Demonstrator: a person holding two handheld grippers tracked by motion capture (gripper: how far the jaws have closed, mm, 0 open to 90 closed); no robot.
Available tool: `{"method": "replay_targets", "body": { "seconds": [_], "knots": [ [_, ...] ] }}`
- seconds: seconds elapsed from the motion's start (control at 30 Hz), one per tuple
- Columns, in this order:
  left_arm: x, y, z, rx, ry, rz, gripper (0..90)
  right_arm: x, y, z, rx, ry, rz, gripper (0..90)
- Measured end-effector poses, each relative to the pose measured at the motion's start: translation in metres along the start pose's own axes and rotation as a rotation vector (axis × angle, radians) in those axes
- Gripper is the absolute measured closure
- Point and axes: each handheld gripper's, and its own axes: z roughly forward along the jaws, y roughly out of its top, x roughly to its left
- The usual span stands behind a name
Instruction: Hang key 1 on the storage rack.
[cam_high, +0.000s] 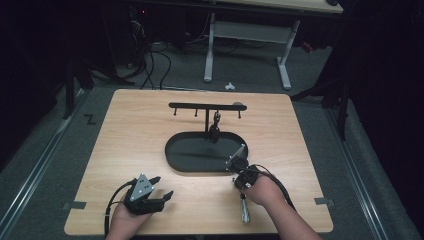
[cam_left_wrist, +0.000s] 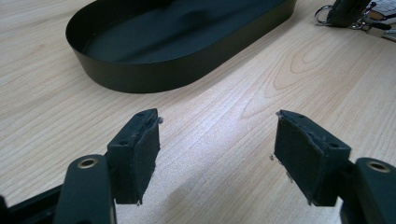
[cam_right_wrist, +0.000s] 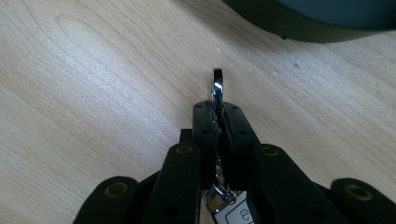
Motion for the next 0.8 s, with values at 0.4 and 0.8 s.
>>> {"method": "replay_targets", "body": {
  "seconds": [0.4,0.8],
  "knots": [
    [0.001,0.0,-0.002,-0.013,-0.013,-0.005,31.4,0.004,0.009,-0.009,0.026,-0.009,-0.037,86.1],
    [-0.001,-0.001,-0.002,-0.01,-0.015,-0.001,31.4,-0.016,-0.002,-0.063,-0.089,0.031,0.008,86.1]
  ]
}}
